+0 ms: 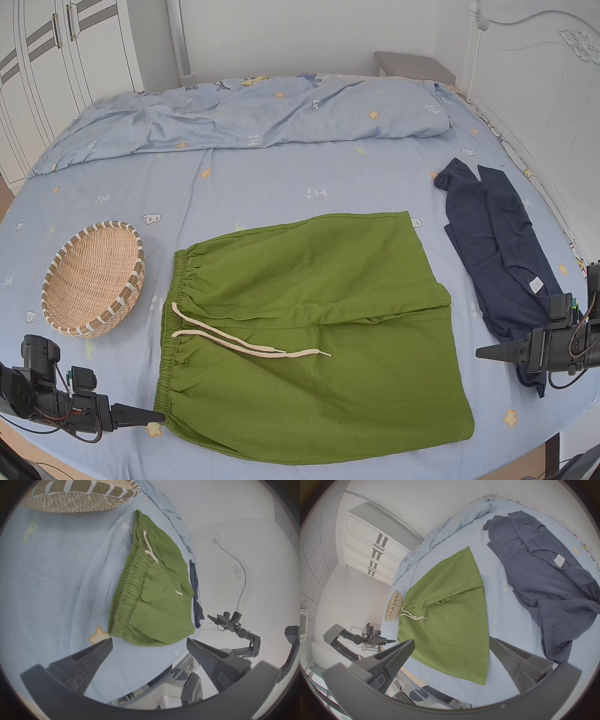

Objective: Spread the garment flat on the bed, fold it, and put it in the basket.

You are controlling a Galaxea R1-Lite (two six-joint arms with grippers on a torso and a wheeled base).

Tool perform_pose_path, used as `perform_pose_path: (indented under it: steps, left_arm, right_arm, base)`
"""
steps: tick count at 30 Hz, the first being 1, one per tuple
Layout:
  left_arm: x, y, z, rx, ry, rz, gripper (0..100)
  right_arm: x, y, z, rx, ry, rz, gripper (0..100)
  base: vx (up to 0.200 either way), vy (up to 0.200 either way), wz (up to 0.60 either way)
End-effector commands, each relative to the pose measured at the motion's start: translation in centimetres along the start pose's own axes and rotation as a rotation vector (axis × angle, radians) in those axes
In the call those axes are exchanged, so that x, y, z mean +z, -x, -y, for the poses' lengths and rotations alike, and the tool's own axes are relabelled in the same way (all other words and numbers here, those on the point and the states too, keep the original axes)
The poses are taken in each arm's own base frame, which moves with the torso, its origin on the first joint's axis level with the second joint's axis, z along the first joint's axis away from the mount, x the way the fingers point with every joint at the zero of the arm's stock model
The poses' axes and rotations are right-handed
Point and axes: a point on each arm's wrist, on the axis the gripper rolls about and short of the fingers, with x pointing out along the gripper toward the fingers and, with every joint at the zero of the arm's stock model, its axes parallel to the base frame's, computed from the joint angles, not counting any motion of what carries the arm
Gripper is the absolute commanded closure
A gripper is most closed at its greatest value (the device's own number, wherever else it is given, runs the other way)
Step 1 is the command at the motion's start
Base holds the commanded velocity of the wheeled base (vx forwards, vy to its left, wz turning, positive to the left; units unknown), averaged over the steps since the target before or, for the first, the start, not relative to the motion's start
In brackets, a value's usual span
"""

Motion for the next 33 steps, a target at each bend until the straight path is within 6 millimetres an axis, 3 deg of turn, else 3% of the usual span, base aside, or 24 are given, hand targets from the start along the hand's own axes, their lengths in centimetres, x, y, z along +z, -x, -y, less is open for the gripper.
perform_pose_path:
  steps: [1, 11, 26, 27, 33]
  left_arm:
    - [0.4, -1.0, -2.3, 0.011, 0.086, -0.036, 0]
    - [2.3, -2.9, -3.3, -0.012, 0.084, -0.072, 0]
    - [2.6, -3.9, -3.3, -0.030, 0.039, -0.084, 0]
    - [2.5, -3.9, -3.3, -0.029, 0.039, -0.084, 100]
    - [1.9, -3.4, -3.2, -0.020, 0.055, -0.078, 100]
  right_arm:
    - [-0.3, 0.3, -0.2, 0.008, 0.009, 0.004, 0]
    - [-0.3, 0.2, -0.1, 0.005, 0.005, 0.001, 0]
    - [-0.4, 0.2, -0.1, 0.006, 0.007, 0.001, 0]
    - [-0.4, 0.2, -0.1, 0.005, 0.006, 0.001, 0]
    - [-0.6, 0.2, 0.0, 0.003, 0.001, -0.007, 0]
  base:
    - [0.000, 0.000, 0.00]
    - [0.000, 0.000, 0.00]
    - [0.000, 0.000, 0.00]
    - [0.000, 0.000, 0.00]
    - [0.000, 0.000, 0.00]
